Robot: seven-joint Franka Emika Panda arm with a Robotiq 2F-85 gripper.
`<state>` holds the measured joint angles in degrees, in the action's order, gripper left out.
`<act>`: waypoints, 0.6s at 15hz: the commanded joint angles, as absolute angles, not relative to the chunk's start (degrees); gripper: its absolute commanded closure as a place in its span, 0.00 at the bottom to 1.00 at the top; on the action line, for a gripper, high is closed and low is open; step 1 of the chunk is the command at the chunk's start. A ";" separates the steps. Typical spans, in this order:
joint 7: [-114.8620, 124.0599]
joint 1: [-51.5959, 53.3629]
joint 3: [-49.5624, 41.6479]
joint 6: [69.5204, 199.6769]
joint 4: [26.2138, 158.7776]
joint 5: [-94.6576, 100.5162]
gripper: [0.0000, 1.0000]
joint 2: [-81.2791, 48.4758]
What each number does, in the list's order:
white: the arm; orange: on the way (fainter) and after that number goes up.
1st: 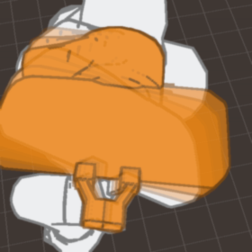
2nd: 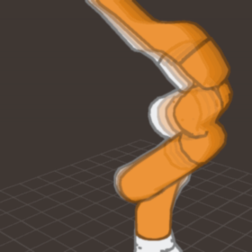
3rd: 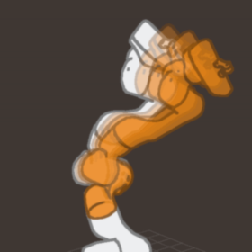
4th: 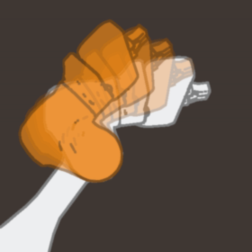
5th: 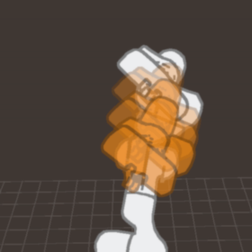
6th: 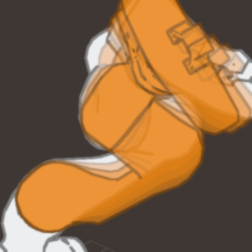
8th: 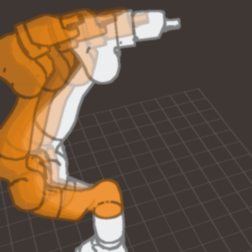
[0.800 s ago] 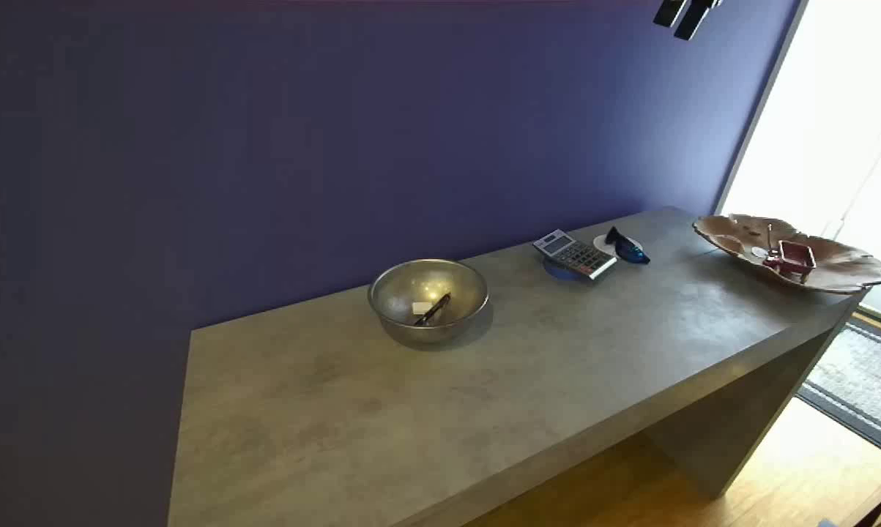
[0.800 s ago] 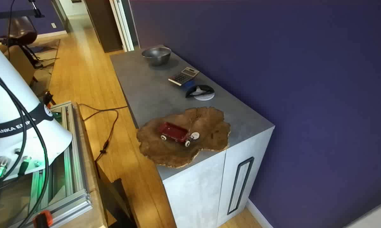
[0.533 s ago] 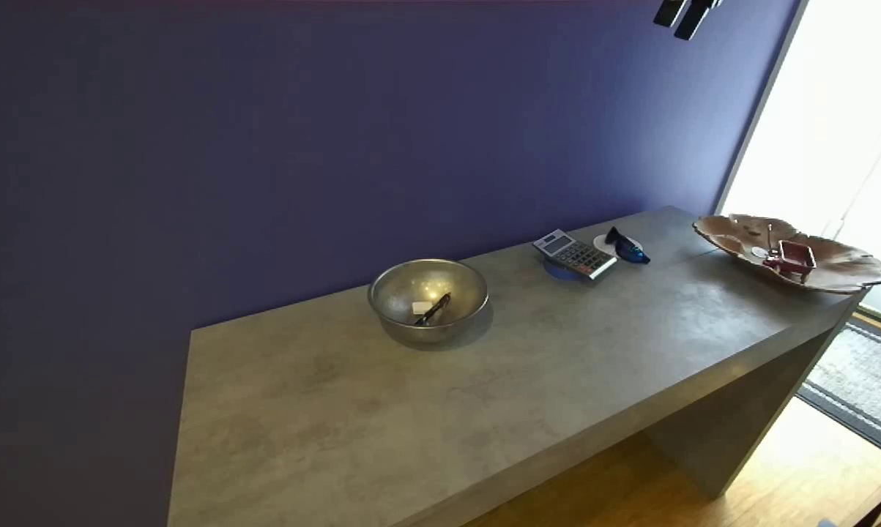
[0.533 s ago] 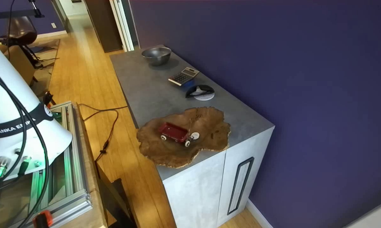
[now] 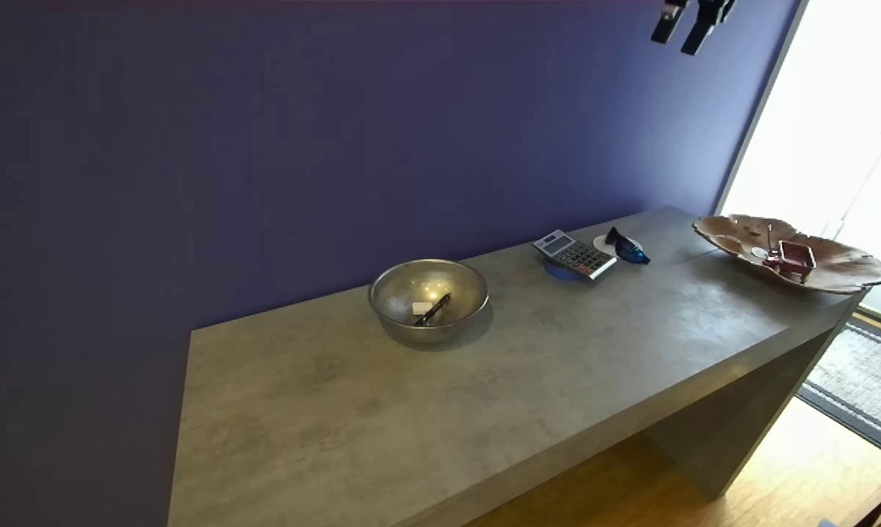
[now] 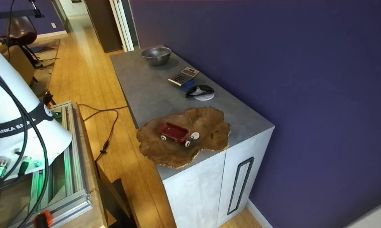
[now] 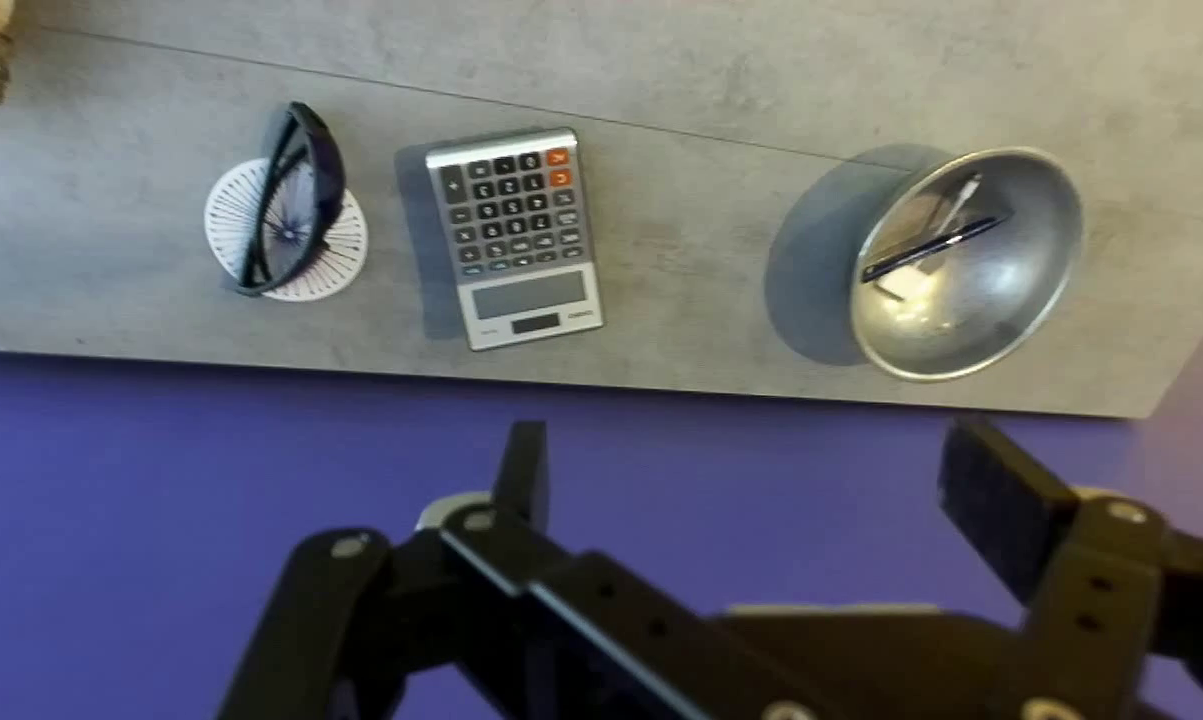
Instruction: Remove the wagon from the brown bowl
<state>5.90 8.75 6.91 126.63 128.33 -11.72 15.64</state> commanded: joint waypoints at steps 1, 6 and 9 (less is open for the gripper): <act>9.98 4.06 4.77 132.03 133.50 -10.44 0.00 12.44; 19.03 -1.32 3.05 142.79 149.63 -5.99 0.00 12.13; 28.38 -3.88 3.23 147.59 160.83 -1.61 0.00 14.42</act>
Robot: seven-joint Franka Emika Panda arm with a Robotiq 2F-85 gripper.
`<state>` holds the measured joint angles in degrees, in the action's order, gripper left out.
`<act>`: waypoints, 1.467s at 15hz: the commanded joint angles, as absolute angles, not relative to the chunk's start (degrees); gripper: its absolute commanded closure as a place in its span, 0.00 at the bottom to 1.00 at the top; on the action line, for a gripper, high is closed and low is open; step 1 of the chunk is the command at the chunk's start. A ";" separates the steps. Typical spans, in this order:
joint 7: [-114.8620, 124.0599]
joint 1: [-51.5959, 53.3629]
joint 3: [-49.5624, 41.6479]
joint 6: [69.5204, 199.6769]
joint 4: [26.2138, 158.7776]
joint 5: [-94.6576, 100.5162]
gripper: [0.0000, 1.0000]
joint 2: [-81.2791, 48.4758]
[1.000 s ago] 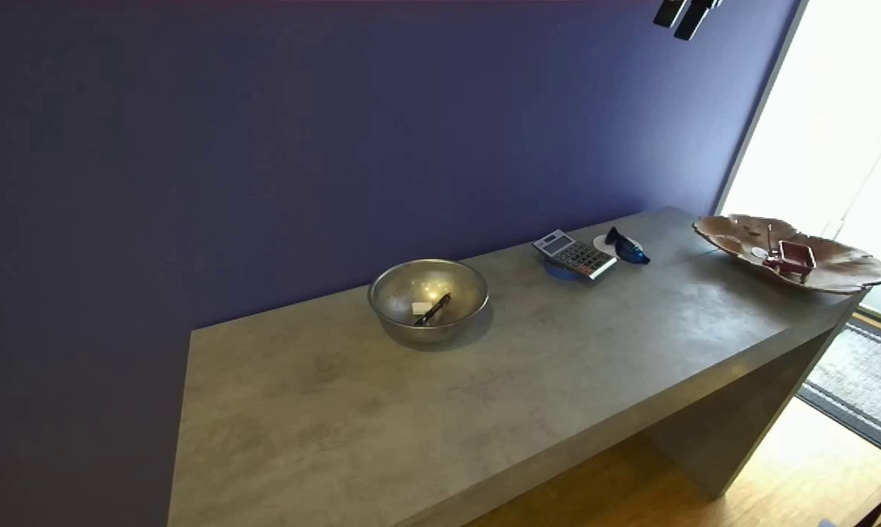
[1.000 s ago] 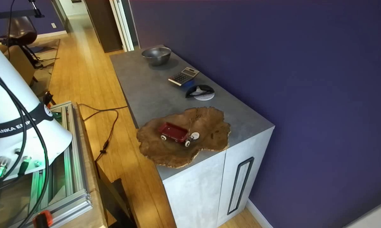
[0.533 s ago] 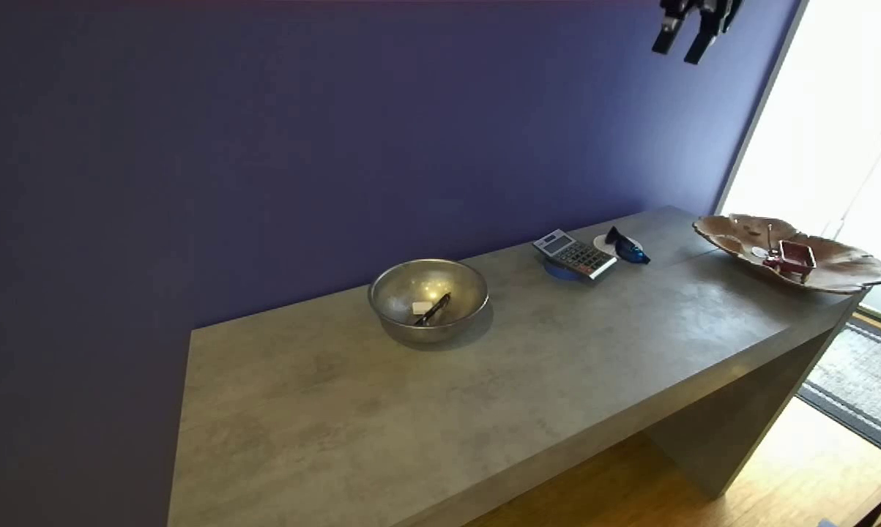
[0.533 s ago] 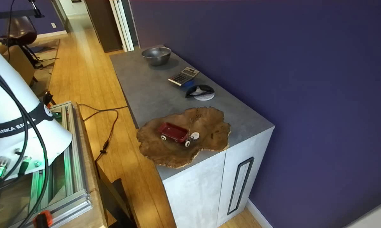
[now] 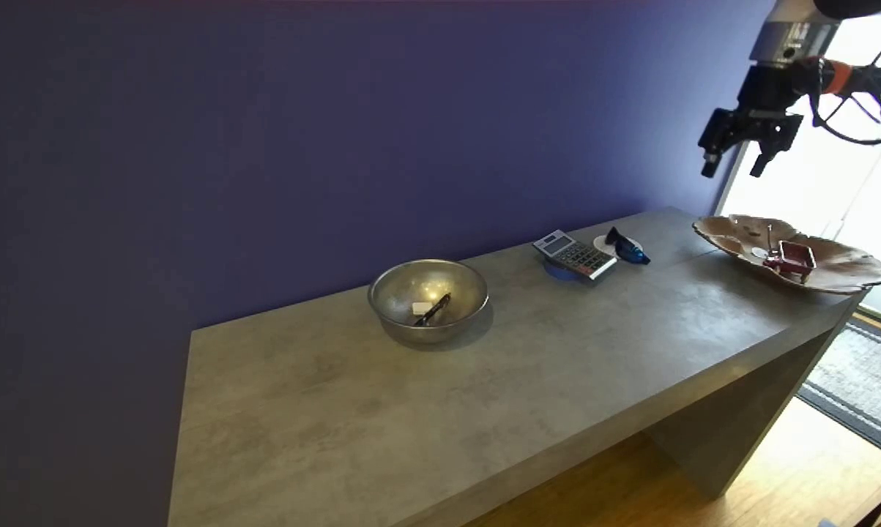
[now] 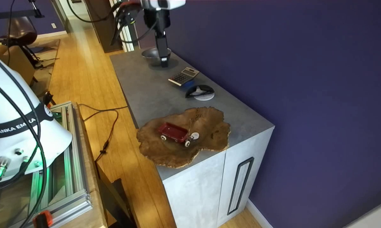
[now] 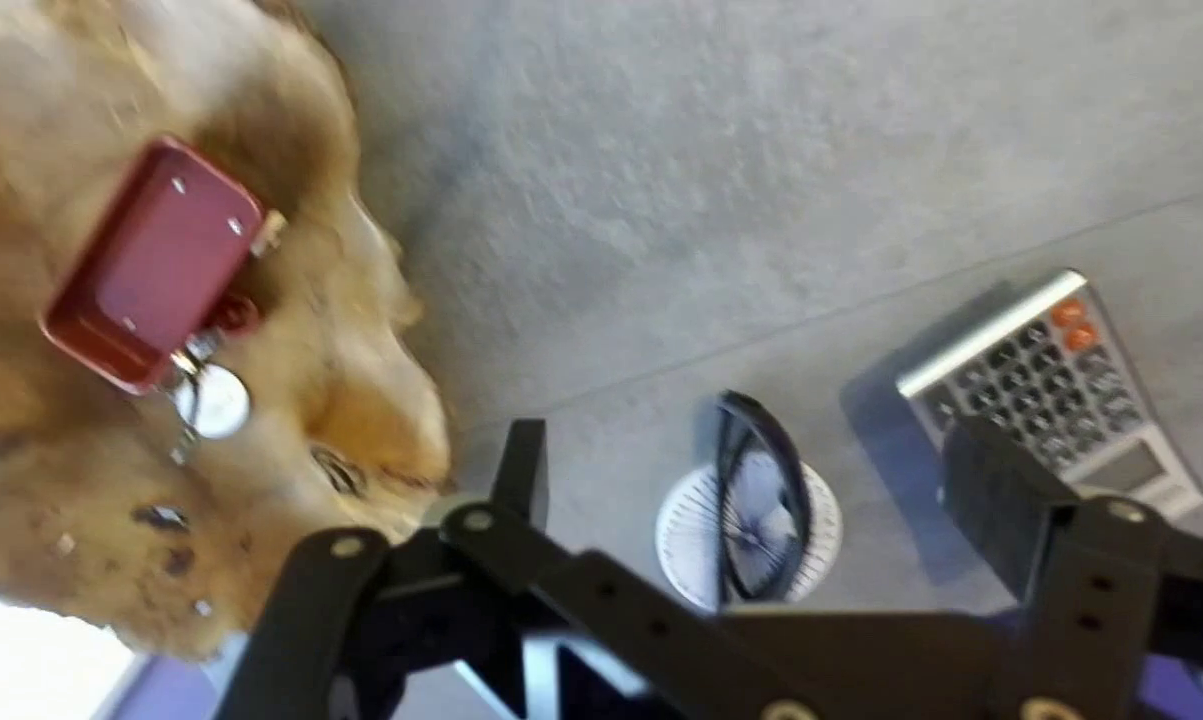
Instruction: Remove the wagon from the brown bowl
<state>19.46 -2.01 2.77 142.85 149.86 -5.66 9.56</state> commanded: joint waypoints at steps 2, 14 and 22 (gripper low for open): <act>34.54 -6.33 3.19 147.13 160.67 1.42 0.00 11.64; 35.23 -9.79 -1.73 146.11 153.97 1.15 0.00 3.72; 22.73 -10.61 -8.95 145.57 153.15 -12.40 0.00 -2.25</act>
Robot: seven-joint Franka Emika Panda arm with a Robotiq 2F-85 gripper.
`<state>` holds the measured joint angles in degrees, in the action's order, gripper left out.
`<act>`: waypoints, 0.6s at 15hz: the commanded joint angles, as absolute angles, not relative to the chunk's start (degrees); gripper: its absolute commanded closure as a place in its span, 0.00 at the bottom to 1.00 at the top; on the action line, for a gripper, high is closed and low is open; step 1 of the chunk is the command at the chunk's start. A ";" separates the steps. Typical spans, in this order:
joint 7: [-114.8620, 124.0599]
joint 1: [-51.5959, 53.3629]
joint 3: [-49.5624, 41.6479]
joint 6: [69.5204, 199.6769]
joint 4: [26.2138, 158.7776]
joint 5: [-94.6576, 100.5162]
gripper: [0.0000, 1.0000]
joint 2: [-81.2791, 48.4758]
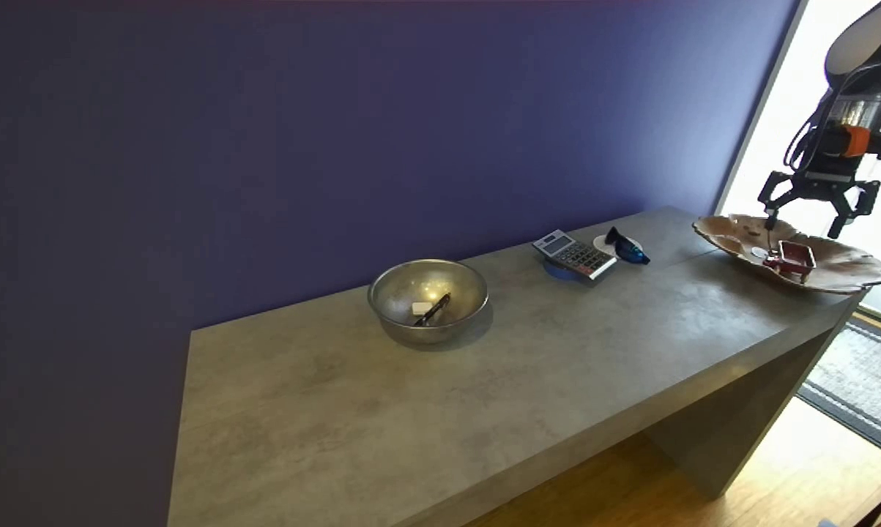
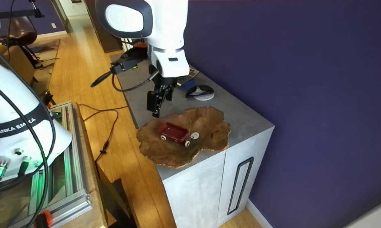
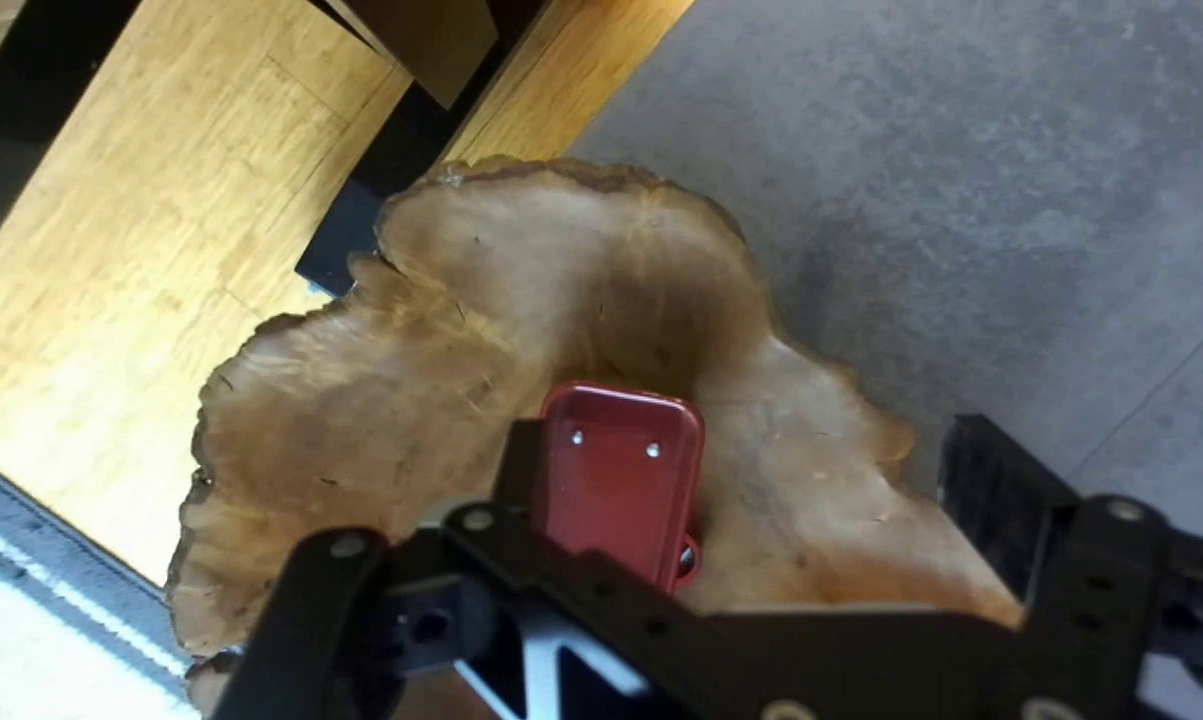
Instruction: Remove the wagon from the brown bowl
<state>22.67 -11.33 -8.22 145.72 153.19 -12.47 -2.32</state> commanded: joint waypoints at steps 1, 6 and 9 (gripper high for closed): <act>22.40 -10.58 -8.98 145.56 152.92 -12.88 0.00 -2.66; 19.08 -9.97 -7.66 158.91 153.03 -22.95 0.00 -8.67; 15.53 -11.68 -6.00 163.13 152.18 -28.02 0.00 -12.18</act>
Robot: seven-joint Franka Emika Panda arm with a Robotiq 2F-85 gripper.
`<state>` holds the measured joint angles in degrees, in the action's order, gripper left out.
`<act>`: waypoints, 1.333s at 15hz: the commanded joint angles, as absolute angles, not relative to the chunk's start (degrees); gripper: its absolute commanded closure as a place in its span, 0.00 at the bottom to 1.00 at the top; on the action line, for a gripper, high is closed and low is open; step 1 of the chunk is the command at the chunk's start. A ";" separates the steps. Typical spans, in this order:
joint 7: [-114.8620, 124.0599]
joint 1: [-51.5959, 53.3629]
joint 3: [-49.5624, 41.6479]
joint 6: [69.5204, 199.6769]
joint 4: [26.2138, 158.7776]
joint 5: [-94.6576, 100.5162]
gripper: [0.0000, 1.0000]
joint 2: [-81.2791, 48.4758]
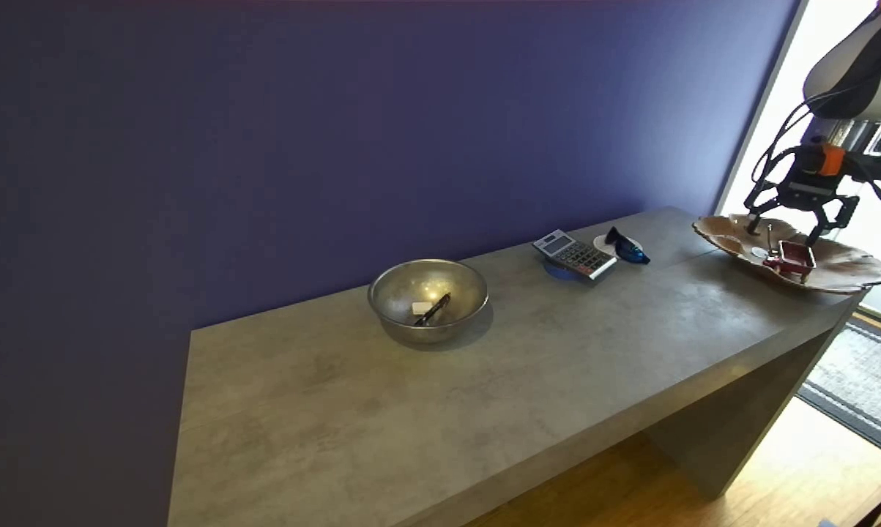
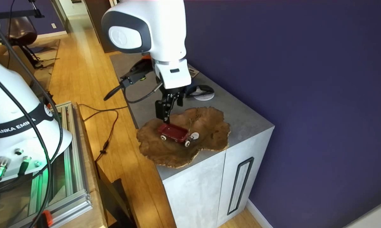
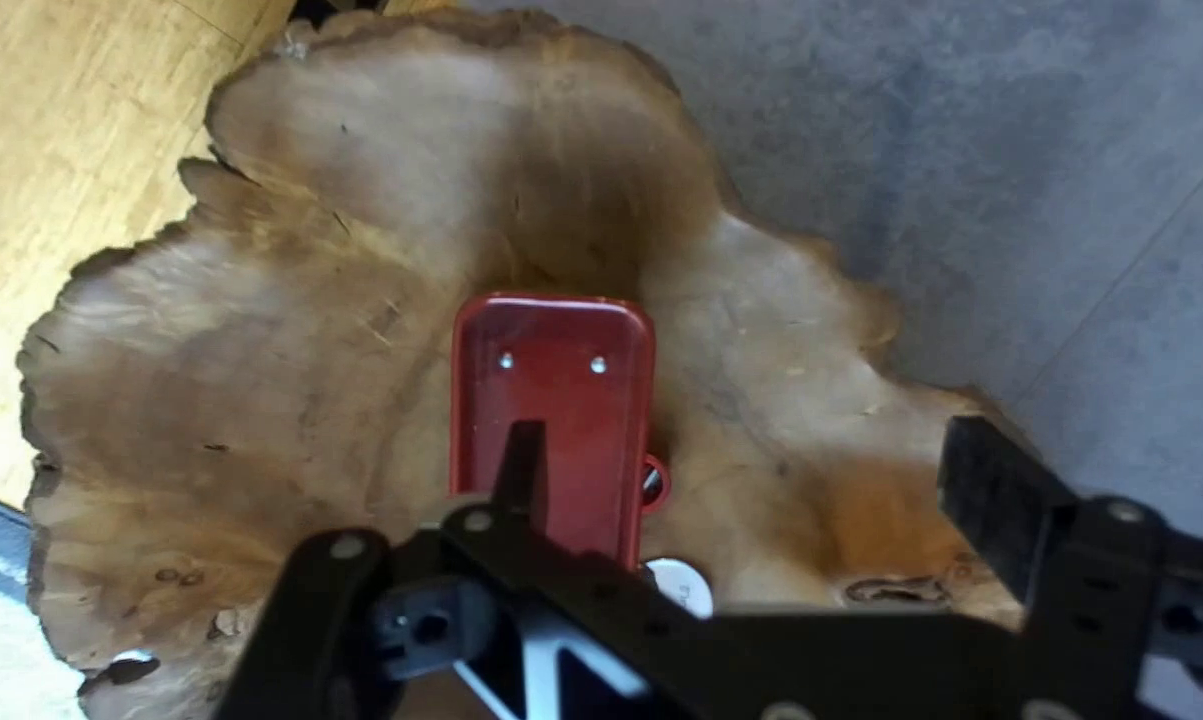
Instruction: Remove the wagon from the brown bowl
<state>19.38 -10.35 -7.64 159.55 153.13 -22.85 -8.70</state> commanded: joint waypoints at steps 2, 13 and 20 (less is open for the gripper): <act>13.08 -12.64 -4.76 164.78 151.46 -30.92 0.05 -14.04; 11.24 -12.89 -4.54 166.58 148.97 -31.01 0.87 -18.78; 14.05 -11.14 -10.12 163.95 150.98 -22.83 0.98 -15.98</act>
